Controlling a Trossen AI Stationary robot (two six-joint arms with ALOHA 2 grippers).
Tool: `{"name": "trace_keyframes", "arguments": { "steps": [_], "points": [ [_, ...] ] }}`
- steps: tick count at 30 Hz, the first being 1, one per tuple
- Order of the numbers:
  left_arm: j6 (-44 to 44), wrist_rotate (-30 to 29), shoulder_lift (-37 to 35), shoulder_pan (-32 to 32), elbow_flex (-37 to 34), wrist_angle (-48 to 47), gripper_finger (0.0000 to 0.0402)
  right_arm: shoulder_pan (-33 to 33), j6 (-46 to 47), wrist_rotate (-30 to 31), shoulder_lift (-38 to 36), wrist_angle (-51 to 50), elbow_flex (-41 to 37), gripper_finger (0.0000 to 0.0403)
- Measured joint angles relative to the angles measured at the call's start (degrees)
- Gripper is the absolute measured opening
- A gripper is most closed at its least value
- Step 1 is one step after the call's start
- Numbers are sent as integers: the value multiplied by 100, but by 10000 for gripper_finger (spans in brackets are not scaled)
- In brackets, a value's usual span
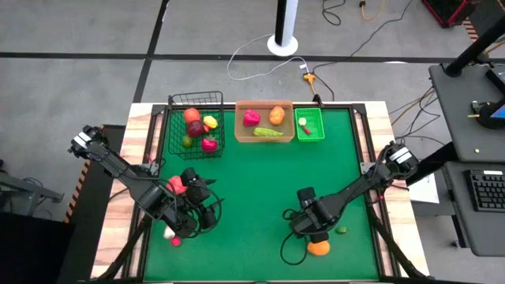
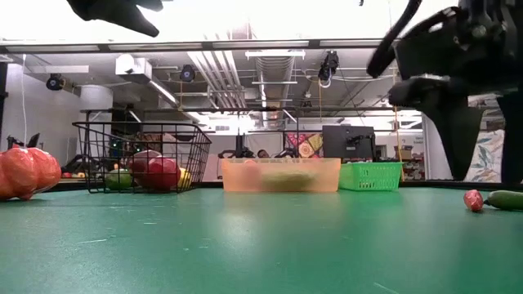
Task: Sort produce into baskets
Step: Put the orange chili pepper into the green basket
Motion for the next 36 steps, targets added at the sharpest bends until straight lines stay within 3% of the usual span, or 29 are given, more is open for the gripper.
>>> {"name": "trace_keyframes", "arguments": {
  "steps": [9, 16, 30, 36],
  "points": [
    [1, 0, 0, 0, 0, 31, 291, -7, 66, 11, -31, 447, -622, 187],
    [20, -7, 0, 7, -2, 86, 291, -61, 37, 17, -61, 564, -660, 185],
    [26, -17, 0, 11, -2, 209, 291, -201, 373, 33, -206, 541, -451, 112],
    [46, -140, -2, 11, -2, 298, 291, -205, 499, 11, -558, 50, -391, 116]
  ]
}}
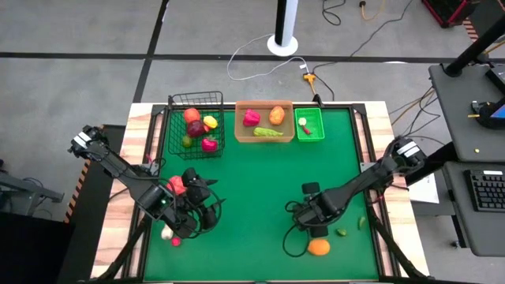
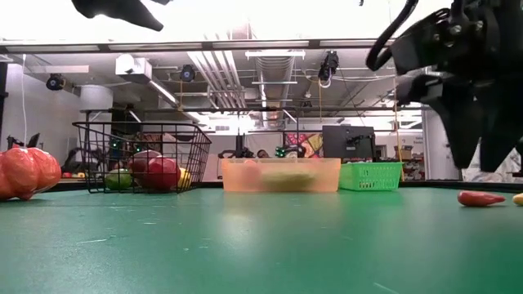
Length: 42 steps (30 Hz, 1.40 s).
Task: Sort produce into baskets
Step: Put the orange chili pepper into the green basket
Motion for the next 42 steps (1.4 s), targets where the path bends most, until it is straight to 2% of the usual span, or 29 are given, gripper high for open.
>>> {"name": "trace_keyframes", "arguments": {
  "steps": [6, 10, 17, 22, 27, 30, 37, 40, 42],
  "points": [
    [6, -28, 60, 0, 0, 305, 291, -52, 277, 8, -205, -220, -219, 160],
    [4, -27, 305, 0, 0, 386, 291, -153, 226, 223, -150, -97, -433, 185],
    [7, -12, 722, -19, 20, 557, 291, -433, 216, 78, -111, 427, -918, 193],
    [131, -9, 796, -33, 111, 556, 291, -624, 165, -117, -122, 500, -985, 154],
    [151, -9, 798, -33, 111, 546, 291, -784, 126, -470, -126, 732, -1040, 73],
    [151, -9, 798, -33, 110, 557, 291, -826, 119, -476, -130, 867, -1042, 28],
    [153, -5, 800, -33, 105, 558, 291, -828, 209, -466, -308, 882, -1054, 22],
    [209, 218, 792, -33, 105, 552, 291, -935, 250, -421, -477, 915, -970, 22],
    [321, 379, 789, -31, 105, 551, 291, -1069, 196, -154, -598, 1093, -868, 22]
  ]
}}
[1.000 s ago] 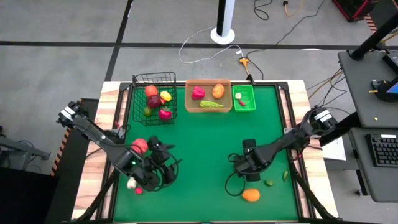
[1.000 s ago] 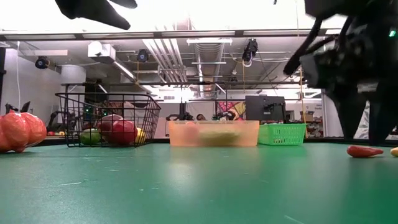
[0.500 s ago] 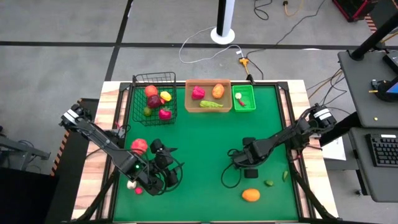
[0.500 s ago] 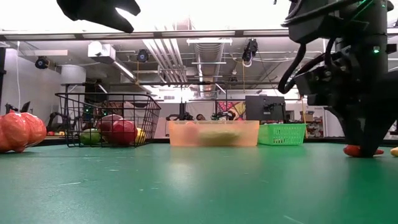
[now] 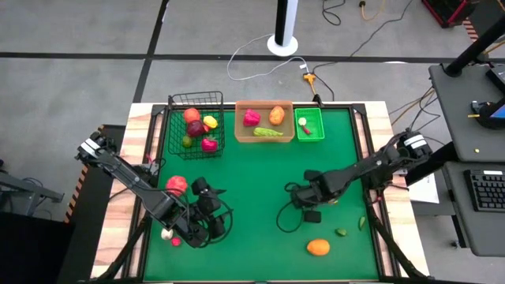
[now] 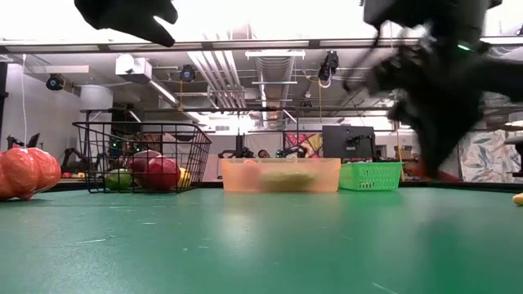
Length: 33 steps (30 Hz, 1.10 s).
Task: Sort produce into baskets
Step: Put the orange chili pepper into the green basket
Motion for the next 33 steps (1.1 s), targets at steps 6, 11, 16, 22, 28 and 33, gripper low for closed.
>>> {"name": "trace_keyframes", "arguments": {
  "steps": [6, 11, 16, 22, 28, 33],
  "points": [
    [517, 67, -7, 26, -2, -28, 291, -744, -944, 439, -398, 650, 476, 22],
    [579, 62, -15, 50, 39, -58, 291, -1633, -1411, 1070, -683, 526, 952, 22],
    [402, 62, -15, 48, 66, -26, 291, -2616, -1437, 1150, -837, 102, 1333, 22],
    [240, 175, -17, 39, 66, -21, 291, -3433, -1106, 1131, -873, -104, 1298, 22],
    [249, 224, -17, 40, 66, -61, 291, -4465, -981, 817, -748, -408, 1288, 22],
    [256, 209, -20, 116, 66, -61, 291, -5404, -1026, 22, -429, -432, 1191, 22]
  ]
}}
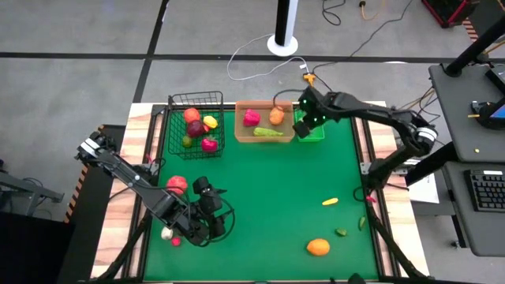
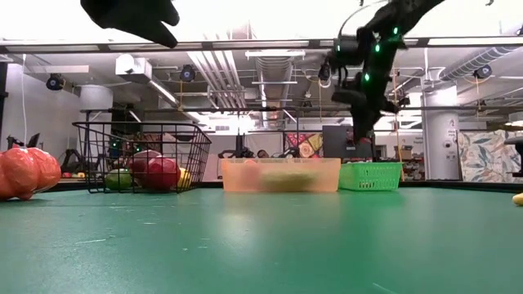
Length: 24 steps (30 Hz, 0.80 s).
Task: Sort produce into baskets
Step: Put the orange chili pepper into the green basket
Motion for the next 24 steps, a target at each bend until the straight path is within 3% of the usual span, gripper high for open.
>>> {"name": "trace_keyframes", "arguments": {
  "steps": [5, 15, 24],
  "points": [
    [-22, -13, 0, 5, 0, 4, 291, -328, -203, -80, 298, 26, -11, 22],
    [-257, 158, 0, -15, -4, -6, 291, -124, -72, -32, 102, 209, -16, 22],
    [-255, 7, 0, -40, -157, -5, 291, 806, -35, 95, -717, 2171, -794, 22]
  ]
}}
